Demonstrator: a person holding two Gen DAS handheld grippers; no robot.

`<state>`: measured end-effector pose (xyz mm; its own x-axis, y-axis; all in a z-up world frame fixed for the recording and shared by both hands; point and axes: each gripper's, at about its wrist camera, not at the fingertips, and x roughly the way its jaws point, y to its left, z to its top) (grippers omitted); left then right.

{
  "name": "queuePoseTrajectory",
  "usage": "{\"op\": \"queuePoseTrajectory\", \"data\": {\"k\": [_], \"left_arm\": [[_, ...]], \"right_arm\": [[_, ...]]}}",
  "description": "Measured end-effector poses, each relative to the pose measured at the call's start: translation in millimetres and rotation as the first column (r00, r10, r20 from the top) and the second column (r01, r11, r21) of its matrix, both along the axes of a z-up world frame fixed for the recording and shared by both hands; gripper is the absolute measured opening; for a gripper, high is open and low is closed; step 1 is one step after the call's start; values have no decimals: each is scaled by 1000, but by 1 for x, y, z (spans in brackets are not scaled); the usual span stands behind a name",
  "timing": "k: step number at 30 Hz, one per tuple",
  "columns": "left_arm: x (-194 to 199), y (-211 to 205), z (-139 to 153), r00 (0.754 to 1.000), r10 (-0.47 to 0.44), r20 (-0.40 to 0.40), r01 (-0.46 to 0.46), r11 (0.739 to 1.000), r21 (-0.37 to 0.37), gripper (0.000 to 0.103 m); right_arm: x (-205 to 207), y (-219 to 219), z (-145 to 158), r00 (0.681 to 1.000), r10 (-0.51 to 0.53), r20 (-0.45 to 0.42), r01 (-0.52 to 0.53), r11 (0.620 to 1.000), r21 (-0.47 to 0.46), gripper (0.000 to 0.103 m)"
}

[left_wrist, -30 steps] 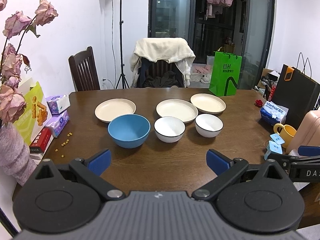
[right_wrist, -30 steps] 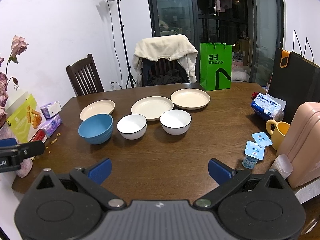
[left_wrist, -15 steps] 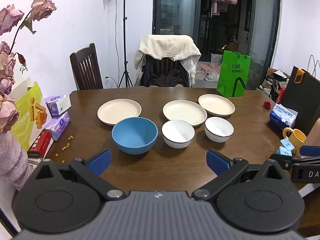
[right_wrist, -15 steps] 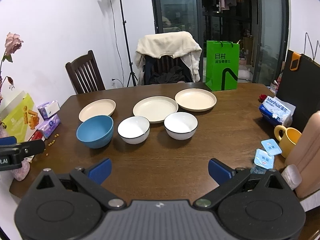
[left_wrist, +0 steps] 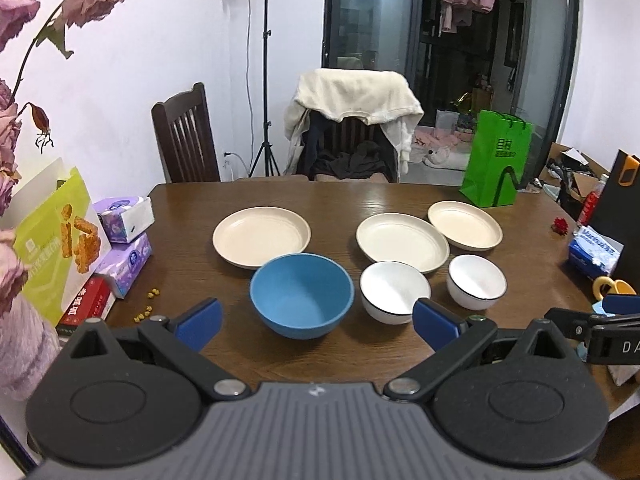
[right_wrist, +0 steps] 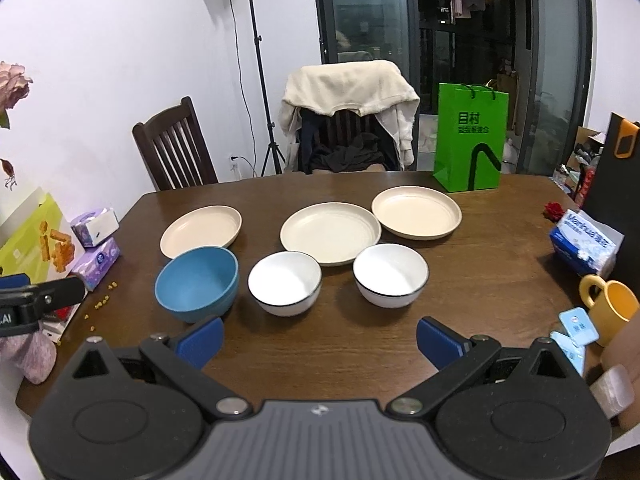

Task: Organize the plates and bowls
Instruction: 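Move both tools forward toward the beige plate beside the tissue boxes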

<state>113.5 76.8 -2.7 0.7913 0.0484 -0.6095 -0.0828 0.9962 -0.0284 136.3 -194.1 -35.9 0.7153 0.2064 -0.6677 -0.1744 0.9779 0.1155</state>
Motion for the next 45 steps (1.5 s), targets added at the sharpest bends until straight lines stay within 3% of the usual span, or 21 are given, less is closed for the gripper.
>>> {"op": "queuePoseTrajectory", "data": {"k": [12, 23, 45], "left_arm": [[42, 36, -5, 999, 34, -39, -33, 999, 20, 103], [73, 51, -4, 990, 92, -103, -91, 996, 14, 103], [152, 78, -17, 940, 281, -193, -283, 959, 19, 103]], "right_arm": [[54, 48, 1, 999, 38, -19, -38, 999, -4, 103], [114, 78, 21, 991, 120, -68, -120, 993, 1, 103], [255, 138, 8, 917, 356, -181, -361, 933, 7, 103]]}}
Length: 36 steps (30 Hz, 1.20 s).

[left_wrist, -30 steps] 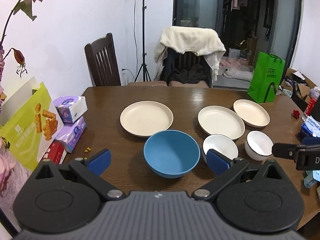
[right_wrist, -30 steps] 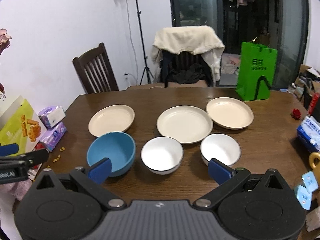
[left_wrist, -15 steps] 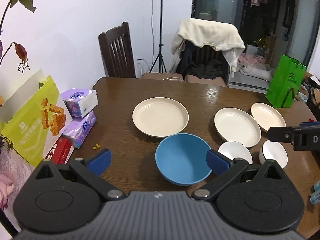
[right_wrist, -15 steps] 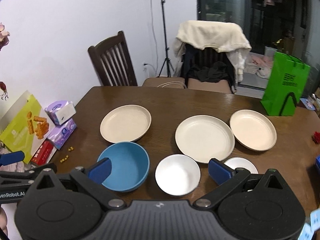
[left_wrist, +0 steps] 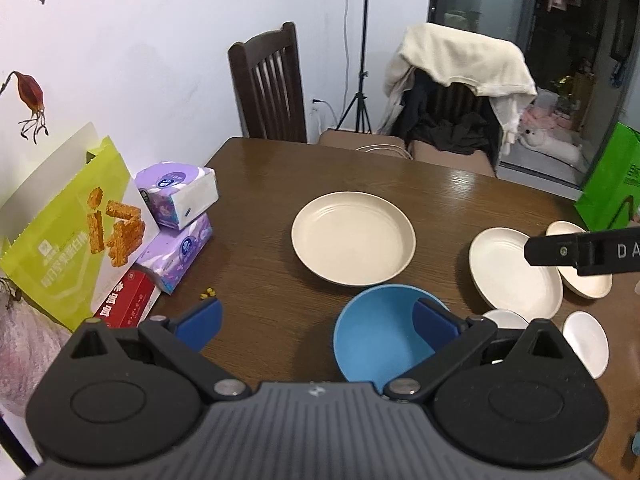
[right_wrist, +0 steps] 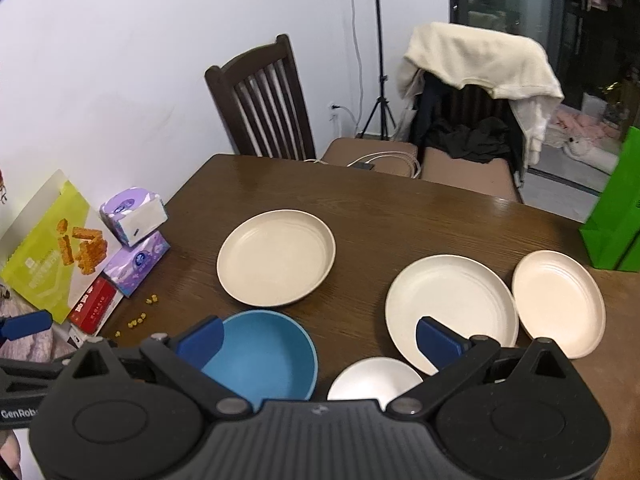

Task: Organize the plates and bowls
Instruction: 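Move both tools forward toward the beige plate beside the tissue boxes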

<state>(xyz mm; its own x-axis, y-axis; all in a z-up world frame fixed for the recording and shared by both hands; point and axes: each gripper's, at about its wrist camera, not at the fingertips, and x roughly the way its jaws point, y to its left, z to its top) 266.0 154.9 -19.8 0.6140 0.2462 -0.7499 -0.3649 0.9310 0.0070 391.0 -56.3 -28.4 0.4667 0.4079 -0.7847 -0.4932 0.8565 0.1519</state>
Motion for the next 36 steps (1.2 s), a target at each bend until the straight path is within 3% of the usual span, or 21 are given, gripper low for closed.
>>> {"op": "queuePoseTrajectory", "data": {"k": [21, 36], "left_arm": [[79, 35, -40, 988, 143, -54, -146, 988, -51, 103], [142, 85, -87, 946, 293, -141, -311, 942, -128, 103]], "right_arm": [[131, 65, -54, 993, 63, -102, -66, 998, -23, 101], [201, 111, -119, 969, 129, -208, -149, 985, -83, 93]]}}
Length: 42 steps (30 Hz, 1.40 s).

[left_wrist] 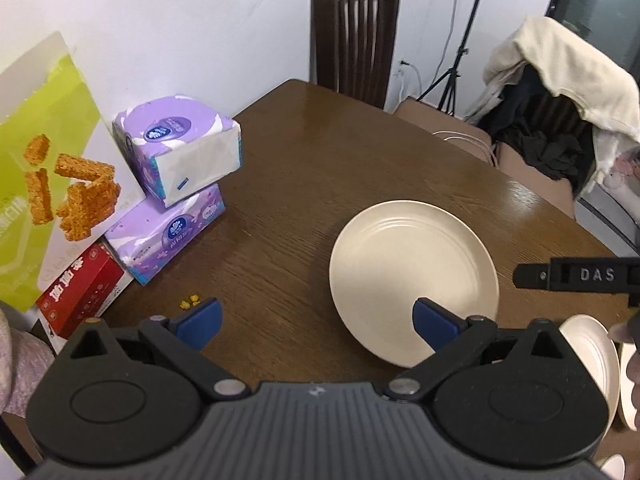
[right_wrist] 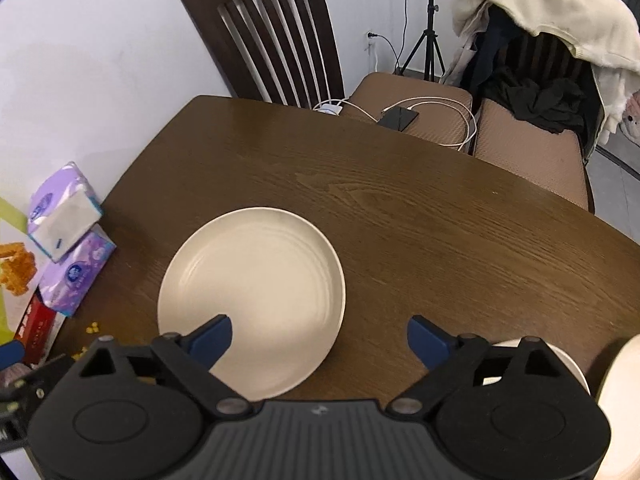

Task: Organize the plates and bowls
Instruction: 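Move both tools forward toward the beige plate beside the tissue boxes, then close the left gripper on the beige plate rim while the right gripper closes beside it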

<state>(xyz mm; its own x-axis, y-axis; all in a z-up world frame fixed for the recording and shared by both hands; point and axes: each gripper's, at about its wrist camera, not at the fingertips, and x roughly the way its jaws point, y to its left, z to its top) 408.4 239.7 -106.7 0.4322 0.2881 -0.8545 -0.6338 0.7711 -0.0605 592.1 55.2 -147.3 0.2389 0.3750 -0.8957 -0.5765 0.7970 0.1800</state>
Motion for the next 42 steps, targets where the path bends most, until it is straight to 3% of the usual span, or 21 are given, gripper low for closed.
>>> {"op": "queuePoseTrajectory", "data": {"k": [11, 17, 21, 27, 36, 42], "left_arm": [[44, 29, -35, 998, 40, -54, -41, 999, -6, 103], [63, 40, -57, 995, 49, -87, -48, 999, 9, 102], [72, 48, -74, 992, 58, -109, -59, 998, -9, 101], [87, 53, -91, 989, 57, -136, -60, 998, -15, 100], [99, 65, -112, 985, 46, -165, -61, 994, -86, 77], [101, 68, -121, 984, 38, -173, -60, 990, -127, 58]], "right_arm": [[25, 20, -39, 1000, 5, -29, -5, 1000, -3, 84], [33, 22, -57, 999, 2, -43, -2, 1000, 4, 75], [39, 24, -67, 999, 3, -50, -2, 1000, 8, 62], [54, 28, -73, 998, 1, -55, 0, 1000, 5, 62], [65, 34, -84, 995, 0, -97, 2, 1000, 16, 33], [67, 34, -88, 995, -2, -104, 2, 1000, 9, 22]]}}
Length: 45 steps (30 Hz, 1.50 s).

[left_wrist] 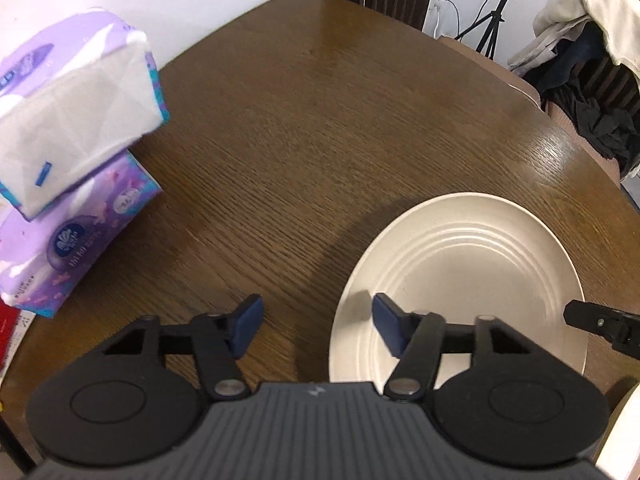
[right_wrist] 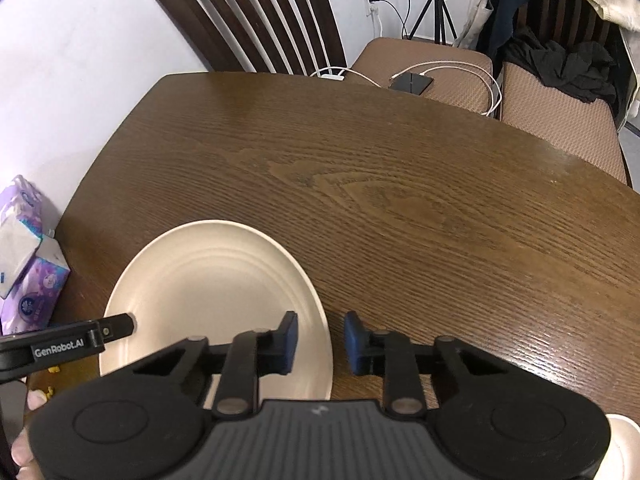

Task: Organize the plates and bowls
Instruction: 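Close the left gripper on the beige plate rim while the right gripper closes beside it, then lift the beige plate with both grippers and turn toward the bowls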

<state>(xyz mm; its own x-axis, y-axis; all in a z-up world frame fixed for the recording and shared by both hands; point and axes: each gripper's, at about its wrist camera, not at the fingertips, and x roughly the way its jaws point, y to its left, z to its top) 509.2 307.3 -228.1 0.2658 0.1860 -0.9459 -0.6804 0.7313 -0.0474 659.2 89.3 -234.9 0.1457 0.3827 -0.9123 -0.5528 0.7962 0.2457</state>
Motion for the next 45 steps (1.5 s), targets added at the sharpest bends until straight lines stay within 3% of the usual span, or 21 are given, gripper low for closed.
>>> {"op": "queuePoseTrajectory", "data": {"k": [9, 16, 33, 45], "left_arm": [[-3, 4, -4, 1000, -21, 12, 21, 999, -50, 46], [-5, -1, -3, 998, -48, 43, 52, 994, -92, 19], [4, -13, 14, 996, -81, 37, 81, 997, -14, 18], [4, -24, 46, 993, -94, 67, 93, 995, 20, 18]], "right_arm": [[0, -6, -11, 1000, -6, -28, 6, 1000, 14, 13], [-3, -8, -16, 999, -7, -45, 8, 1000, 29, 8], [-9, -10, -14, 999, -36, -15, 36, 999, 35, 8], [-9, -23, 16, 998, -64, 9, 64, 996, 67, 8]]}}
